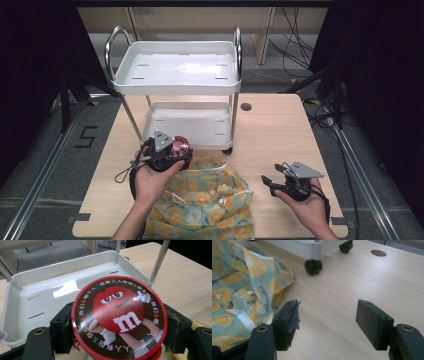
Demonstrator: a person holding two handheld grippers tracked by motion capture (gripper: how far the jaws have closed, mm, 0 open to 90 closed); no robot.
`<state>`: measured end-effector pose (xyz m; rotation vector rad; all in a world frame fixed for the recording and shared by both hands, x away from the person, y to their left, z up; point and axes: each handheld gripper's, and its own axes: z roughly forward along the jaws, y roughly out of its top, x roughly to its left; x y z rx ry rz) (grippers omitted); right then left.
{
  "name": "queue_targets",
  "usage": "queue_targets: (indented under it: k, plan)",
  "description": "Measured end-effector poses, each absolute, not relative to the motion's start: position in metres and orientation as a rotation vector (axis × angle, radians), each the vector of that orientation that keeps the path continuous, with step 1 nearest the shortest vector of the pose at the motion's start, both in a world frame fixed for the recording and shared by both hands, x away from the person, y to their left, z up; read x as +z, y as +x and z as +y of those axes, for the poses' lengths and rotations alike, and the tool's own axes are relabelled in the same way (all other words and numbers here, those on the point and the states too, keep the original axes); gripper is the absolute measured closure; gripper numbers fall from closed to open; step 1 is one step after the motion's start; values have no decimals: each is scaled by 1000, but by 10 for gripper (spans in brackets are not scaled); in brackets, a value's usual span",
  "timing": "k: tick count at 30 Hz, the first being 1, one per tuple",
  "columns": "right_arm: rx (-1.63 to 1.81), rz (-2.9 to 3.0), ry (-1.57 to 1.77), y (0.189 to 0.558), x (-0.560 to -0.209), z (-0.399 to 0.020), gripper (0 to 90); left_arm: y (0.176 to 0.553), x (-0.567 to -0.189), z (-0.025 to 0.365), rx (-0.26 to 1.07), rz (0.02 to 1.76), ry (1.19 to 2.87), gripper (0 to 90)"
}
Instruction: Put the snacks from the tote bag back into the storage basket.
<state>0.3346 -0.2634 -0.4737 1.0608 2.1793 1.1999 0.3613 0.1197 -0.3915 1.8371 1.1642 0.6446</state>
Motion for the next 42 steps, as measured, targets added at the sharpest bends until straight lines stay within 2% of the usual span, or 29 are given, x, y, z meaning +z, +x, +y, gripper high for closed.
queue_targets:
  k: [42]
  plan:
    - [1184,2171,1060,334,-472,-265,355,374,-385,138,687,1224,1791,255]
